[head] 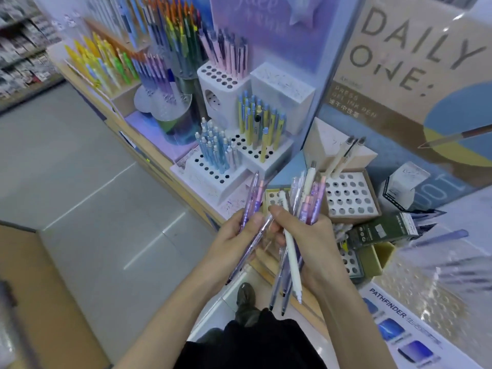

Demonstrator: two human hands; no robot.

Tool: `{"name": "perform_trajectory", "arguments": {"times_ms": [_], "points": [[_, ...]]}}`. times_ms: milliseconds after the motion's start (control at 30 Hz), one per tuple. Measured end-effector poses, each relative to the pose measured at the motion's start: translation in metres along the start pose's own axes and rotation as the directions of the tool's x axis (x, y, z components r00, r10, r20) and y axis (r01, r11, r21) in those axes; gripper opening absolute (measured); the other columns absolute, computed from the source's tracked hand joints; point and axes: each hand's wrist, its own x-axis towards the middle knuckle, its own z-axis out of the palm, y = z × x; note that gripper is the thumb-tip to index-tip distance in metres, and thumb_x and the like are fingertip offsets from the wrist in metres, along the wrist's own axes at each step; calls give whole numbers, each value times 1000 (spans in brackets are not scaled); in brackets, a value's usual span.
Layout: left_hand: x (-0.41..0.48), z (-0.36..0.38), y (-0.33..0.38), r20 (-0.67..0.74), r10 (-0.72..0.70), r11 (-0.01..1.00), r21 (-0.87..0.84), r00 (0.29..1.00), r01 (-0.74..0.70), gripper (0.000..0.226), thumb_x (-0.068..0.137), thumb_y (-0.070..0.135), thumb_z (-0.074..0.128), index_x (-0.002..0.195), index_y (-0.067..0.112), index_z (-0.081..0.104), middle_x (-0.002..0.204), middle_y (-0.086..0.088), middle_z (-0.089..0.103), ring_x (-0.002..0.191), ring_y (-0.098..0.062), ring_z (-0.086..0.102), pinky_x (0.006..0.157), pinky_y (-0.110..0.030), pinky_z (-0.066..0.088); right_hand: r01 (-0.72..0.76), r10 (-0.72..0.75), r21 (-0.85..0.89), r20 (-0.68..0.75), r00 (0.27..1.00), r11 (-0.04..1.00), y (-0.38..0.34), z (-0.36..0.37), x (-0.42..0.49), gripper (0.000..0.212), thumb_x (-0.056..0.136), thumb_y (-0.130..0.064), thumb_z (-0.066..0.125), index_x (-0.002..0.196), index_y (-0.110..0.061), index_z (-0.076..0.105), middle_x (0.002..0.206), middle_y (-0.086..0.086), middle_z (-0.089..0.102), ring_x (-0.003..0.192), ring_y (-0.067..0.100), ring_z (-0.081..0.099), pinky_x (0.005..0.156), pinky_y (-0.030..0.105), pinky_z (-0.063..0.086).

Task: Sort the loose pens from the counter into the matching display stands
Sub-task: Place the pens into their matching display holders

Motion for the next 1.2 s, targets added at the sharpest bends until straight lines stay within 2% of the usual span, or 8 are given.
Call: {"name": "perform_trajectory", "arguments": {"times_ms": [133, 267, 533, 633, 700, 833, 933, 1200], "points": [[36, -10, 9, 15, -11, 988, 153, 1000, 9, 23, 81, 56, 60, 90, 36, 68, 77, 13, 66, 68, 0, 61, 61, -12, 46, 21, -16, 48, -110, 994, 999, -4, 4, 19, 21, 80, -14, 74, 62, -22, 71, 55, 3, 60, 45, 11, 55, 46, 20, 48], [65, -14, 19, 77, 27, 980, 193, 997, -42, 11, 84, 41, 63, 93, 39, 69, 89, 12, 72, 86, -4, 67, 75, -15, 49, 98, -102, -26, -210, 972, 995, -8, 4, 31, 26, 69, -30, 78, 82, -12, 63, 56, -4, 57, 51, 10, 56, 51, 21, 49], [119, -28, 31, 308, -10, 957, 278, 951, -80, 11, 86, 9, 65, 85, 16, 57, 59, 17, 63, 57, 7, 59, 54, -8, 44, 117, -244, -301, -429, 870, 947, -6, 10, 41, 13, 78, -27, 77, 70, -19, 70, 63, 15, 64, 57, 26, 62, 51, 30, 53], [137, -34, 37, 352, -52, 939, 336, 935, -74, 10, 90, 16, 61, 98, 12, 62, 83, -4, 69, 64, 7, 58, 59, -7, 43, 107, -320, -359, -610, 725, 927, 0, 10, 39, 37, 77, -33, 77, 78, 0, 62, 71, 25, 61, 65, 41, 61, 57, 46, 53], [149, -40, 38, 366, -93, 908, 412, 926, -72, 10, 91, 25, 58, 98, 18, 62, 99, -19, 66, 60, 6, 52, 57, -11, 40, 135, -386, -380, -729, 566, 915, 5, 9, 41, 48, 77, -33, 78, 77, 9, 55, 69, 26, 57, 53, 27, 56, 52, 36, 50], [164, -46, 38, 420, -149, 904, 424, 895, -49, 11, 94, 28, 54, 89, 34, 61, 96, -8, 68, 59, 7, 50, 56, -15, 38, 106, -463, -460, -800, 382, 882, 13, 14, 47, 42, 81, -31, 76, 70, 4, 55, 61, 12, 54, 50, 5, 41, 47, 12, 37], [170, -50, 39, 455, -172, 921, 390, 874, -22, 12, 92, 33, 55, 87, 30, 65, 72, -2, 54, 48, 1, 39, 45, -12, 31, 75, -463, -474, -795, 390, 877, 19, 15, 49, 40, 83, -32, 73, 63, -5, 51, 50, -7, 44, 50, 7, 37, 47, 20, 33], [173, -55, 42, 476, -202, 931, 365, 856, 17, 17, 93, 33, 55, 83, 38, 68, 80, -10, 48, 49, -2, 37, 42, -13, 30, 44, -505, -542, -745, 436, 839, 17, 16, 52, 40, 86, -26, 71, 58, -26, 42, 47, -15, 43, 47, 4, 33, 46, 13, 27]]}}
